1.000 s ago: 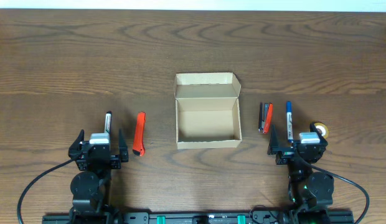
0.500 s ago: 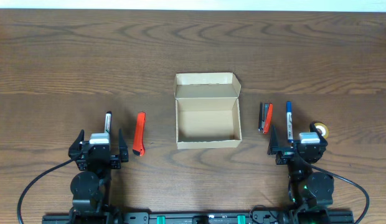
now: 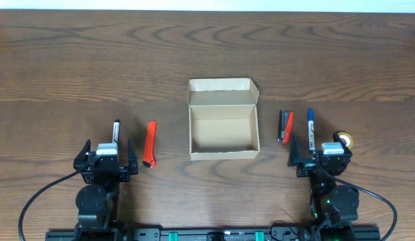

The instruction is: Pack container

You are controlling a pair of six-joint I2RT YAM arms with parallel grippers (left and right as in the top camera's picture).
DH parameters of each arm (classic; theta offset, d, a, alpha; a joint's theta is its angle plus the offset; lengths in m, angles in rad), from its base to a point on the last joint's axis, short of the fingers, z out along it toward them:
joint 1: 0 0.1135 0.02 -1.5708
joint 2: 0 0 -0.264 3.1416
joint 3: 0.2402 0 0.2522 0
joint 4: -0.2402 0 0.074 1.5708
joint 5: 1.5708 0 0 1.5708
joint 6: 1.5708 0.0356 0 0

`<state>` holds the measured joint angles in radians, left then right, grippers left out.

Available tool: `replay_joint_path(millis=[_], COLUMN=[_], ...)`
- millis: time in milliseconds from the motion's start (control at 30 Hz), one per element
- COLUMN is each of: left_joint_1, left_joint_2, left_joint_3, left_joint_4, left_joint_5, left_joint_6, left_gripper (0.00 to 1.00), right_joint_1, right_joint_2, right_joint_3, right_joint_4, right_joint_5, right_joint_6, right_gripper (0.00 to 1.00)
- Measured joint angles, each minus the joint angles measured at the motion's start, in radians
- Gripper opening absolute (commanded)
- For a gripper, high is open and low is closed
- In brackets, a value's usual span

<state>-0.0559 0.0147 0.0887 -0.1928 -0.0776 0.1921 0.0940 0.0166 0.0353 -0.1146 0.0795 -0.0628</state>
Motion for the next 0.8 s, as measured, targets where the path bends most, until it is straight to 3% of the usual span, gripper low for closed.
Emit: replay_joint_path(millis=[800], left_joint_1=[0.000], left_joint_2=[0.000], left_joint_3=[0.000], left_joint_4=[0.000], left_joint_5=[0.000], left_joint_6=[0.000], left_gripper=[0.95], right_joint_1=[0.000], right_joint_2=[0.000], right_joint_3=[0.000], right_joint_4=[0.000], right_joint_5=[-0.026], right_joint_6=[0.024], right_gripper=[0.99])
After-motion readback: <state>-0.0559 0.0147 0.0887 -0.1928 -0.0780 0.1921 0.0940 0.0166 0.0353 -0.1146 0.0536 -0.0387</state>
